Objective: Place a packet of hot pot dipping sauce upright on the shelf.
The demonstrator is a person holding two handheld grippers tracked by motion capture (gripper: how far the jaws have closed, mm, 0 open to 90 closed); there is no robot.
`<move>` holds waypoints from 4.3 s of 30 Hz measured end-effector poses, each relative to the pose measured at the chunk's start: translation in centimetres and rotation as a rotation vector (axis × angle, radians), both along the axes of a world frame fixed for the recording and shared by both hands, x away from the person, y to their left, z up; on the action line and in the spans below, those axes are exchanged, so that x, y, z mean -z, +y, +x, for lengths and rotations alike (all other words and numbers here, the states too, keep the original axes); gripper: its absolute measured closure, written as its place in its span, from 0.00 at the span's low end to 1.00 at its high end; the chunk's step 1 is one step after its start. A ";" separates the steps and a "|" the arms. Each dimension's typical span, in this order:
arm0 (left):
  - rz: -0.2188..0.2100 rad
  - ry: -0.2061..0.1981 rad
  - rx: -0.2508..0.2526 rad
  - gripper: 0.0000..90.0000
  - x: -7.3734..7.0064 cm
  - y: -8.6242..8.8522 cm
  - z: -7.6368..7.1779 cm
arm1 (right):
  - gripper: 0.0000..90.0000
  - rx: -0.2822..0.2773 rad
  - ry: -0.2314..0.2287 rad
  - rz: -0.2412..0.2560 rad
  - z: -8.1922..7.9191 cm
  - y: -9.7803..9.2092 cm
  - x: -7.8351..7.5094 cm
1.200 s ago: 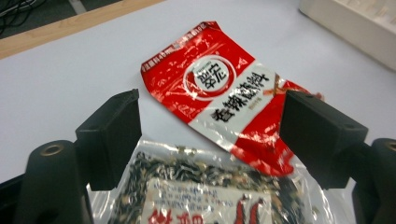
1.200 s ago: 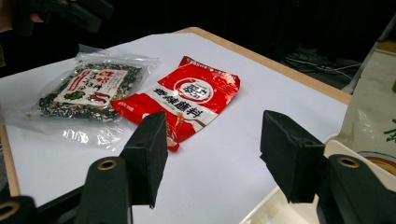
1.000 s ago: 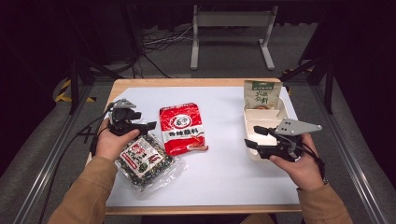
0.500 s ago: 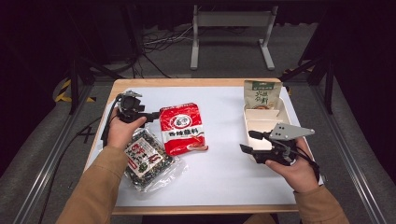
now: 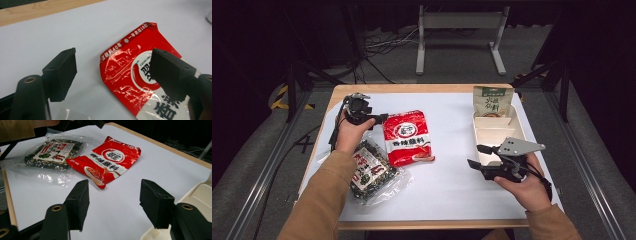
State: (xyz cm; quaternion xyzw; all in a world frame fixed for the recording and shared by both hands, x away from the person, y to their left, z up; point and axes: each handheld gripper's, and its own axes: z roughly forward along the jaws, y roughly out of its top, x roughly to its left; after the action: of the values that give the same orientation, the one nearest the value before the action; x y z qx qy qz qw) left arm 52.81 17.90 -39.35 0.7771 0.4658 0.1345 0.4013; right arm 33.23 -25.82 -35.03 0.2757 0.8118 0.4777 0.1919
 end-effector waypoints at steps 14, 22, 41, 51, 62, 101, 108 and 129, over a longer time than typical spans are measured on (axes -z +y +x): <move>0.001 0.075 -0.064 0.32 2.9 -0.6 2.0 | 0.45 0.010 0.009 0.003 0.0 -0.6 0.3; -0.026 0.123 -0.032 0.31 4.1 -1.4 2.5 | 0.44 0.018 0.019 0.002 0.2 -1.0 0.6; 0.000 0.162 0.035 0.41 4.7 -2.8 2.9 | 0.42 0.030 0.039 0.004 0.6 -1.7 1.3; 0.048 0.156 0.056 0.80 4.6 -2.4 2.8 | 0.42 0.032 0.037 -0.001 0.7 -1.8 1.4; 0.058 0.125 0.089 0.99 3.0 -1.9 1.8 | 0.42 0.031 0.035 0.002 0.7 -1.8 1.3; -0.146 -0.117 0.349 1.00 -9.4 -3.4 -9.5 | 0.50 0.009 0.067 0.061 0.5 -0.4 0.6; -0.159 -0.210 0.437 1.00 -10.8 -4.4 -13.0 | 0.50 -0.001 0.068 0.097 0.2 -0.1 0.4; -0.185 -0.273 0.707 1.00 -13.2 -7.9 -18.0 | 0.40 -0.119 0.017 0.075 0.4 0.4 0.6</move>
State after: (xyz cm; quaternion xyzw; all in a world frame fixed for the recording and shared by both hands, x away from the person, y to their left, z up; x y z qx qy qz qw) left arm 34.80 9.95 -26.19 0.8253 0.1217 0.0475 0.5493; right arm 33.61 -25.46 -35.63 0.2378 0.8099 0.5159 0.1458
